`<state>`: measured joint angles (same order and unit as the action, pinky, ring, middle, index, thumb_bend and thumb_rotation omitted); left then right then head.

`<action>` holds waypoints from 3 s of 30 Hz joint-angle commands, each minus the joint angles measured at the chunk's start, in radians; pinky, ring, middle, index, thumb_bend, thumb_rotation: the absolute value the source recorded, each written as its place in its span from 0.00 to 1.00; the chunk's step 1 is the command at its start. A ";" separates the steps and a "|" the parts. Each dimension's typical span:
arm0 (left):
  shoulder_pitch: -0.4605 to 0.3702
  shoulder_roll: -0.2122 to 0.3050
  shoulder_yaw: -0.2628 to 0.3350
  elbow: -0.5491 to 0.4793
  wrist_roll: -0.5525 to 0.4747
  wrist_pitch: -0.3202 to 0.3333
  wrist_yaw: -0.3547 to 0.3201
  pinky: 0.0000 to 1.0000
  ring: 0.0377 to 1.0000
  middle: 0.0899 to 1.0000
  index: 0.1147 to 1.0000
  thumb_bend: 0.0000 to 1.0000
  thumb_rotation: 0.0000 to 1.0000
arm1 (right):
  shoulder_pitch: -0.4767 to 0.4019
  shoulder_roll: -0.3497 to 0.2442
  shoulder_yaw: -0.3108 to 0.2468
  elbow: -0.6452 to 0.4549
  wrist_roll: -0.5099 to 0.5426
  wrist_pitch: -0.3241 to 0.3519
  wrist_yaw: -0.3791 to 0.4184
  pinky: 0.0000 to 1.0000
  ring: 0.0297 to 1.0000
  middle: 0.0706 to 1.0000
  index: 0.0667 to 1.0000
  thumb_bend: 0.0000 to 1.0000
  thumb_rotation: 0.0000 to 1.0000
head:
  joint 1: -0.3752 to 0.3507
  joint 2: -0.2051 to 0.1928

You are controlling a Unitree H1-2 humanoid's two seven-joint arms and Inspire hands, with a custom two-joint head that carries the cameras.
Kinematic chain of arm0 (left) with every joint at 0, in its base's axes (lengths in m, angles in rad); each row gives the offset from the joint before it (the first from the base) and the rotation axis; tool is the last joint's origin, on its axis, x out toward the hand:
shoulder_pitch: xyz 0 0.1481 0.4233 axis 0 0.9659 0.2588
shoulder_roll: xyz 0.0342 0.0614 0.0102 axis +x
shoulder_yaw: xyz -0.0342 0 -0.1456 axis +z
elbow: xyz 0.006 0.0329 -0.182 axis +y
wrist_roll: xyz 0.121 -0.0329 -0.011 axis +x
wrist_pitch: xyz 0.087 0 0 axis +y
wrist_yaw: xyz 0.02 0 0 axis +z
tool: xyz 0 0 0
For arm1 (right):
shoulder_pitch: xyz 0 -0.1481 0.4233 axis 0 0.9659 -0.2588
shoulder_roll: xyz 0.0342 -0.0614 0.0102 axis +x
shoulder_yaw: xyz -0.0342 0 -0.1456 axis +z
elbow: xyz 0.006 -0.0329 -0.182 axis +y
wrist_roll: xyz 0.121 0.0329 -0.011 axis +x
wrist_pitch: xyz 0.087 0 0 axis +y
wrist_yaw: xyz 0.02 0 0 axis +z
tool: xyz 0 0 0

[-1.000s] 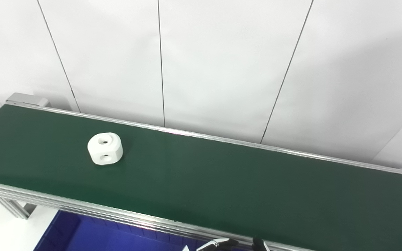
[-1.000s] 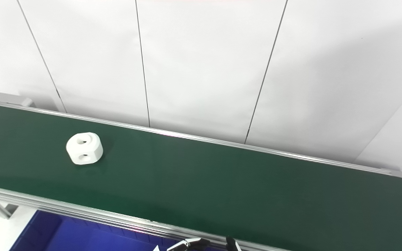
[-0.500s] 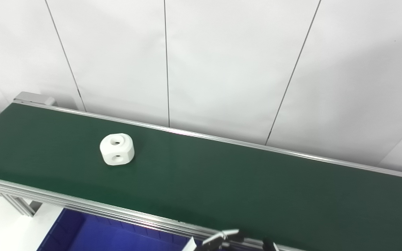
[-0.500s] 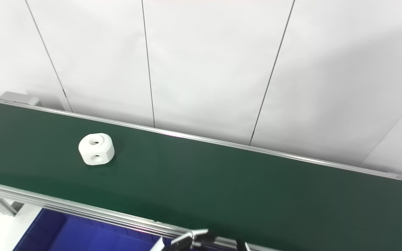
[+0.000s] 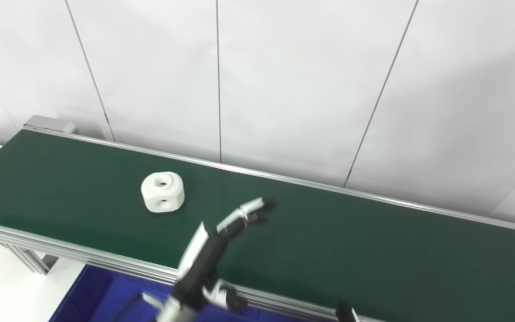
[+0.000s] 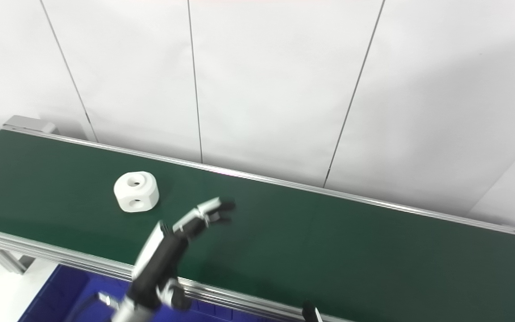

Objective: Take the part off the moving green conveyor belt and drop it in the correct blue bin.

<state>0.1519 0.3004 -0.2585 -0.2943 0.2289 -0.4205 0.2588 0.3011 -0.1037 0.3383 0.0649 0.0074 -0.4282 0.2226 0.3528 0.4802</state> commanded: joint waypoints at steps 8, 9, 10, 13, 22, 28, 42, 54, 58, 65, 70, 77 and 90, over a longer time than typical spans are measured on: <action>-0.167 0.132 0.197 -0.014 0.026 0.126 -0.196 0.85 0.89 0.86 0.85 0.88 0.65 | -0.018 0.035 -0.009 -0.005 0.016 -0.042 0.025 1.00 1.00 1.00 1.00 0.93 0.98 | 0.001 -0.005; -0.179 0.146 0.213 -0.015 0.037 0.148 -0.215 0.86 0.89 0.86 0.85 0.88 0.65 | -0.019 0.036 -0.008 -0.005 0.015 -0.042 0.026 1.00 1.00 1.00 1.00 0.93 0.98 | 0.001 -0.005; -0.190 0.160 0.226 -0.018 0.049 0.171 -0.236 0.87 0.89 0.85 0.84 0.88 0.65 | -0.020 0.035 -0.008 -0.005 0.011 -0.042 0.026 1.00 1.00 0.99 0.99 0.94 0.98 | 0.001 -0.005; -0.225 0.192 0.250 -0.004 0.078 0.220 -0.286 0.82 0.88 0.86 0.84 0.90 0.63 | -0.025 0.035 -0.008 0.002 0.001 -0.042 0.020 1.00 1.00 1.00 1.00 0.94 0.99 | 0.014 -0.017; -0.353 0.284 0.257 0.081 0.282 0.365 -0.408 0.70 0.82 0.84 0.84 0.86 0.49 | -0.024 0.046 -0.011 0.006 0.003 -0.042 0.015 1.00 1.00 1.00 1.00 0.95 0.98 | 0.016 -0.013; -0.416 0.327 0.240 0.184 0.332 0.389 -0.461 0.67 0.79 0.81 0.84 0.85 0.45 | -0.016 0.047 -0.007 -0.001 -0.002 -0.042 0.014 1.00 1.00 1.00 1.00 0.94 0.98 | 0.010 -0.008; -0.494 0.350 0.144 0.362 0.421 0.435 -0.539 0.68 0.80 0.82 0.83 0.90 0.45 | -0.008 0.046 -0.004 -0.010 -0.008 -0.042 0.008 1.00 1.00 0.98 1.00 0.92 0.98 | 0.009 0.012; -0.504 0.363 0.056 0.356 0.493 0.535 -0.686 0.67 0.81 0.83 0.85 0.92 0.46 | 0.006 0.053 0.007 -0.029 -0.021 -0.042 -0.011 0.94 0.98 0.97 0.98 0.93 0.98 | 0.001 0.033; -0.519 0.363 0.025 0.353 0.527 0.584 -0.745 0.69 0.85 0.86 0.86 0.93 0.49 | 0.011 0.052 0.011 -0.039 -0.014 -0.042 -0.010 0.95 0.98 0.98 0.98 0.93 0.97 | -0.003 0.042; -0.535 0.372 -0.019 0.301 0.581 0.678 -0.876 0.67 0.83 0.84 0.85 0.97 0.51 | 0.018 0.050 0.014 -0.047 -0.012 -0.042 -0.013 0.98 0.99 0.98 0.99 0.93 0.97 | -0.003 0.048; -0.539 0.381 -0.054 0.298 0.640 0.669 -0.884 0.66 0.82 0.85 0.85 0.98 0.53 | 0.023 0.053 0.014 -0.054 -0.009 -0.042 -0.012 0.96 0.98 0.98 0.99 0.93 0.96 | -0.012 0.055; -0.510 0.340 -0.084 0.381 0.750 0.622 -0.668 0.67 0.81 0.83 0.82 0.92 0.38 | 0.034 0.051 0.016 -0.070 -0.016 -0.042 -0.024 0.94 0.97 0.97 0.98 0.95 0.97 | -0.027 0.062; -0.477 0.252 -0.025 0.494 0.682 0.446 -0.240 0.37 0.43 0.47 0.41 0.52 0.00 | 0.044 0.052 0.019 -0.081 -0.012 -0.042 -0.021 0.92 0.96 0.96 0.96 0.92 0.96 | -0.050 0.065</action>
<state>-0.3035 0.5456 -0.3029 0.2169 0.9230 0.0472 -0.0269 0.3434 -0.0630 0.3521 0.0198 -0.0120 -0.4283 0.1974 0.3068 0.5446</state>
